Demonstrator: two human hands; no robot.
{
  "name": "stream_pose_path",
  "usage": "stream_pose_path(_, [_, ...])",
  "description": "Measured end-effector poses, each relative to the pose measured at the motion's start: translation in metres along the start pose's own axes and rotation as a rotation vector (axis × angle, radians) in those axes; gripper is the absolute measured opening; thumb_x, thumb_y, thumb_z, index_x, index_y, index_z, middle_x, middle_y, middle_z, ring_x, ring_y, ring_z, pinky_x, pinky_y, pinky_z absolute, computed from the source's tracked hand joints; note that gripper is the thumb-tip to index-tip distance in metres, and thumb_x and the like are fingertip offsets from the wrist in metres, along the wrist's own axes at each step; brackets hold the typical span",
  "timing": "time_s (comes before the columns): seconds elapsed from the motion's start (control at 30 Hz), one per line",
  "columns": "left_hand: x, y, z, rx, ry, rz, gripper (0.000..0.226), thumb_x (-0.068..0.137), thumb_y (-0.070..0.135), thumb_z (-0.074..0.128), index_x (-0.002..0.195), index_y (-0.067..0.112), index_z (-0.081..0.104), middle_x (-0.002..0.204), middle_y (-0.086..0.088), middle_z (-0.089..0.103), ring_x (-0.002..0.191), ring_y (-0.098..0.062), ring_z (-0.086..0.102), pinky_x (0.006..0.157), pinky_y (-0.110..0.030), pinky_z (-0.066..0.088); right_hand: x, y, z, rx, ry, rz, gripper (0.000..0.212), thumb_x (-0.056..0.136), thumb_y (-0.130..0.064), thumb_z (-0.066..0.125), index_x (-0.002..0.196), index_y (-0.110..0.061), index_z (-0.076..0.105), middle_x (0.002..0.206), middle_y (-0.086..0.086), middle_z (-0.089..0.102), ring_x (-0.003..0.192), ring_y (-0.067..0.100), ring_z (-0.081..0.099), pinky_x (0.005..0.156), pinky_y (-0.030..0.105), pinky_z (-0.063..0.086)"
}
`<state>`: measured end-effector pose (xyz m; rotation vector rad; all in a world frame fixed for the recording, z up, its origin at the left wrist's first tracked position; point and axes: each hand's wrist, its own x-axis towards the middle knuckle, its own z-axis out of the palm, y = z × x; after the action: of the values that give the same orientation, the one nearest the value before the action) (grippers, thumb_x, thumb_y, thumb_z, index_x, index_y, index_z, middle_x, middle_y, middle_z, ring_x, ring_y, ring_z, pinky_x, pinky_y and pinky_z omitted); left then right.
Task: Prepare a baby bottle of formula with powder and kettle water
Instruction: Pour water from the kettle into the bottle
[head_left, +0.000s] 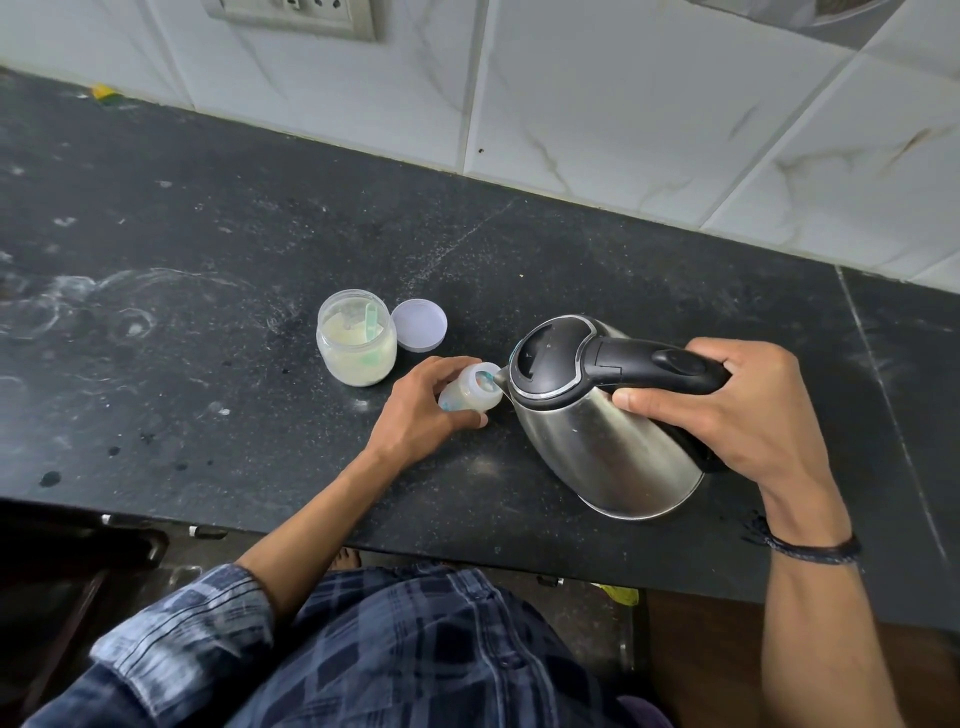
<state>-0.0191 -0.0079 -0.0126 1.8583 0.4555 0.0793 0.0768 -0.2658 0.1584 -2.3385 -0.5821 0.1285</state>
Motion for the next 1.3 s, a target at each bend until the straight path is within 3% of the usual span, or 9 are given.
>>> stream_pose_path(0.73, [0.006,0.000,0.000,0.010,-0.012,-0.017,0.072,0.067,0.020,0.094,0.132,0.032,0.065,0.128,0.012,0.064,0.116,-0.013,0.063,0.105,-0.043,0.053,0.011,-0.010,-0.004,-0.062,-0.042,0.004,0.058,0.053,-0.068,0.085,0.062,-0.017,0.060,0.050,-0.002,0.050,0.048,0.008,0.041,0.046,0.024,0.029])
stream_pose_path(0.93, [0.008,0.001,0.001,0.008,-0.017,-0.014,0.071,0.066,0.020,0.094,0.131,0.033,0.066,0.128,0.012,0.064,0.117,-0.014,0.063,0.105,-0.044,0.052,0.012,-0.012,-0.005,-0.088,-0.049,-0.001,0.052,0.060,-0.055,0.094,0.061,-0.016,0.060,0.051,0.002,0.052,0.048,0.009,0.043,0.051,0.029,0.032])
stream_pose_path(1.07, [0.007,0.001,0.002,-0.003,-0.012,-0.003,0.069,0.065,0.021,0.094,0.126,0.039,0.066,0.124,0.014,0.066,0.114,-0.012,0.064,0.103,-0.043,0.053,0.012,-0.015,-0.006,-0.079,-0.044,0.002,0.056,0.055,-0.063,0.089,0.061,-0.016,0.059,0.050,0.001,0.049,0.047,0.008,0.040,0.045,0.022,0.026])
stream_pose_path(1.17, [0.007,0.000,0.002,-0.001,-0.016,-0.002,0.070,0.065,0.022,0.094,0.127,0.038,0.066,0.124,0.015,0.066,0.113,-0.012,0.064,0.103,-0.044,0.053,0.013,-0.016,-0.006,-0.099,-0.054,0.002,0.050,0.060,-0.052,0.096,0.062,-0.018,0.059,0.048,-0.005,0.048,0.047,0.008,0.040,0.045,0.021,0.027])
stream_pose_path(1.3, [0.007,-0.001,0.002,-0.003,-0.026,-0.010,0.071,0.065,0.020,0.094,0.128,0.036,0.066,0.126,0.012,0.065,0.116,-0.015,0.064,0.104,-0.046,0.053,0.013,-0.016,-0.005,-0.101,-0.064,0.003,0.049,0.059,-0.054,0.094,0.062,-0.018,0.060,0.050,0.000,0.052,0.047,0.008,0.042,0.046,0.025,0.029])
